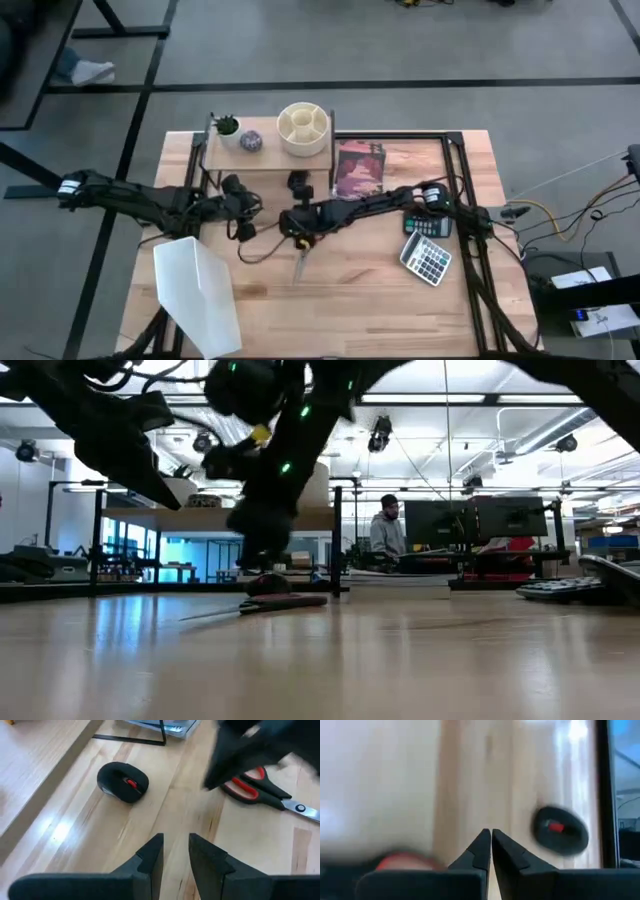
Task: Stock shelves
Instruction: Put the black scissor into the white pen organizer on the shelf
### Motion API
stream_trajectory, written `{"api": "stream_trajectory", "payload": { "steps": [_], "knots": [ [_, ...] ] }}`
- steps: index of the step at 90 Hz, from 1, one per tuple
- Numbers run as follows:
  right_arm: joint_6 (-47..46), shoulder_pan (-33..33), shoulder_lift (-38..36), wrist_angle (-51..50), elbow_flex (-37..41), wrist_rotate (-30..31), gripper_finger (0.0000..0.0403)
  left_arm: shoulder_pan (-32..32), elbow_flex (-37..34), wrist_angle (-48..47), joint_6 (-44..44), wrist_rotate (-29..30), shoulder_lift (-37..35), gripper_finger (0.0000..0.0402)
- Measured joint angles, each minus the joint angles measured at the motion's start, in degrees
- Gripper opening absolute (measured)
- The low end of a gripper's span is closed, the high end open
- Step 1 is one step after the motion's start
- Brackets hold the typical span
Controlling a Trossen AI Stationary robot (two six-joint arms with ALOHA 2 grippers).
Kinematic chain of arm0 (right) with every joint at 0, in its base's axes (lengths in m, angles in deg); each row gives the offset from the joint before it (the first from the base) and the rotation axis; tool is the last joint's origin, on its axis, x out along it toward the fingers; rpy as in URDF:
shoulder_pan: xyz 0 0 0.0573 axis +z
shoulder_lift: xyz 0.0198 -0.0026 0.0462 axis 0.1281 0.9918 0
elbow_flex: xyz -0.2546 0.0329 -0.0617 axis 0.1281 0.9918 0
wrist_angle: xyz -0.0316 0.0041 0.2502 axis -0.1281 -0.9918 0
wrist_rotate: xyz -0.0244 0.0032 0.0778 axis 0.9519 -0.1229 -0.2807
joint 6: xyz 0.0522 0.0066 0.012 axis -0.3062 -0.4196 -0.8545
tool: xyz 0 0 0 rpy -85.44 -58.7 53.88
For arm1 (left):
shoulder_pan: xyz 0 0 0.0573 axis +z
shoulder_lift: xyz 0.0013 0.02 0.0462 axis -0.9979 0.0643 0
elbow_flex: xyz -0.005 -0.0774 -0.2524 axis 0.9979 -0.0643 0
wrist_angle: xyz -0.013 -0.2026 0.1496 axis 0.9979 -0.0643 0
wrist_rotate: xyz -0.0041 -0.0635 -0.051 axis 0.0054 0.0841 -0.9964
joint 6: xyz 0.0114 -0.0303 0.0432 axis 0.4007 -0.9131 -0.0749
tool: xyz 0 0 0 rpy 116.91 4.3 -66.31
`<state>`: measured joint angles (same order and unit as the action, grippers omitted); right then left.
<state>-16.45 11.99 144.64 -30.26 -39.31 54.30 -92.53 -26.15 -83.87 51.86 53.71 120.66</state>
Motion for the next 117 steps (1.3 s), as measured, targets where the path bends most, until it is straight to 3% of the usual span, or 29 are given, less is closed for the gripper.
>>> {"api": "stream_trajectory", "payload": {
  "steps": [18,41,60,82,103,117],
  "knots": [
    [-4.4,3.7,-3.9,-11.8,0.2,-0.6,0.0000,0.0,0.0,0.2,-0.2,0.1,0.1,0.0075],
    [-5.7,6.5,-6.0,-20.9,0.5,-11.2,0.0000,0.0,0.0,0.9,-1.2,0.0,0.1,0.0075],
    [-2.3,6.7,-6.4,-18.3,0.5,-14.8,0.0044,0.0,0.0,1.2,-1.2,0.0,0.3,0.0075],
    [11.6,5.0,-5.7,-12.0,0.8,-15.3,0.0124,0.0,0.0,2.3,-1.1,0.0,0.4,0.0075],
    [15.0,-0.8,-5.2,-10.9,1.5,-26.4,0.0159,0.0,-0.1,2.4,-1.7,0.0,0.4,0.0075],
    [16.8,-3.9,-2.7,-10.6,1.8,-30.1,0.0162,0.0,-0.2,2.3,-2.1,0.0,0.4,0.0075]
  ]
}}
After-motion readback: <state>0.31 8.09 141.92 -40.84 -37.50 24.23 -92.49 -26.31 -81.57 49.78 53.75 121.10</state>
